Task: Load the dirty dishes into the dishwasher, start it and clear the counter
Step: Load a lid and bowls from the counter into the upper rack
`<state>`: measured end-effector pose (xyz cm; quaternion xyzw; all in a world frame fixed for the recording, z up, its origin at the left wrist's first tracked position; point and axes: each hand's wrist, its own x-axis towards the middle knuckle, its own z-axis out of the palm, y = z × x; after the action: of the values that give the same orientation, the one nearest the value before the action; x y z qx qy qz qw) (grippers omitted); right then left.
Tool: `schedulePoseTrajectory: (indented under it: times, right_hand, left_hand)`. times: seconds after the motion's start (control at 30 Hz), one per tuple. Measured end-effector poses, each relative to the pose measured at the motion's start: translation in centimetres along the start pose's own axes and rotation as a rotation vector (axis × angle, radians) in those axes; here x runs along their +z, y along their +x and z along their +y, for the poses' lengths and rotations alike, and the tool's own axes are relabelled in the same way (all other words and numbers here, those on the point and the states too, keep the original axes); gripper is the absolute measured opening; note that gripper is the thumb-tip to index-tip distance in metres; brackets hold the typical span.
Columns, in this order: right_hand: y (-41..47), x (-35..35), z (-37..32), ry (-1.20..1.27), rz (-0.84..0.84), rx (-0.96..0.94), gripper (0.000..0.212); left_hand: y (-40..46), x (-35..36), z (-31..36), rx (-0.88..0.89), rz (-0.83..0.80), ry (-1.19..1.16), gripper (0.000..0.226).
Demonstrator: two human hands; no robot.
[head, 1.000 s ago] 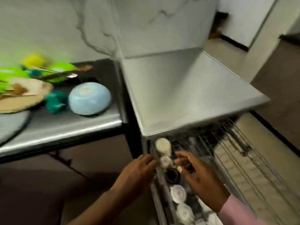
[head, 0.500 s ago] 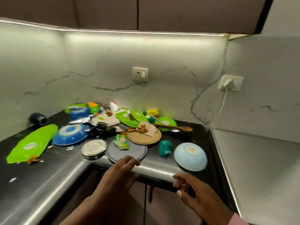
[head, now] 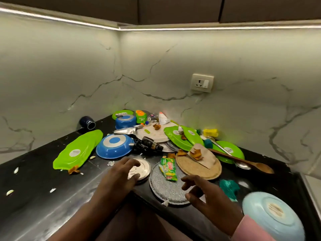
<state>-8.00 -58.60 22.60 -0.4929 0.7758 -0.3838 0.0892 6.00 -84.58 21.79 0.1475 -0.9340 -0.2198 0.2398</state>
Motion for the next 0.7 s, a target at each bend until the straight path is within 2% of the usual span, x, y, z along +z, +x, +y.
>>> schedulePoseTrajectory:
  times: [0.3, 0.43, 0.6, 0.7]
  right_hand:
    - [16.0, -0.2, 9.5, 0.059, -0.097, -0.091, 0.036]
    - [21.2, -1.0, 12.1, 0.077, -0.115, -0.095, 0.035]
    - [26.9, -0.1, 14.8, 0.107, -0.126, -0.114, 0.035]
    - [29.3, 2.0, 15.0, 0.135, -0.187, -0.140, 0.034]
  left_hand:
    - [7.4, 4.7, -5.7, -0.309, 0.072, -0.031, 0.025]
    - [8.9, 5.8, -7.5, -0.387, 0.038, -0.034, 0.028]
    - [10.5, 6.1, -9.7, -0.482, 0.085, -0.016, 0.023]
    - [10.4, 5.2, -11.2, -0.546, 0.112, 0.002, 0.025]
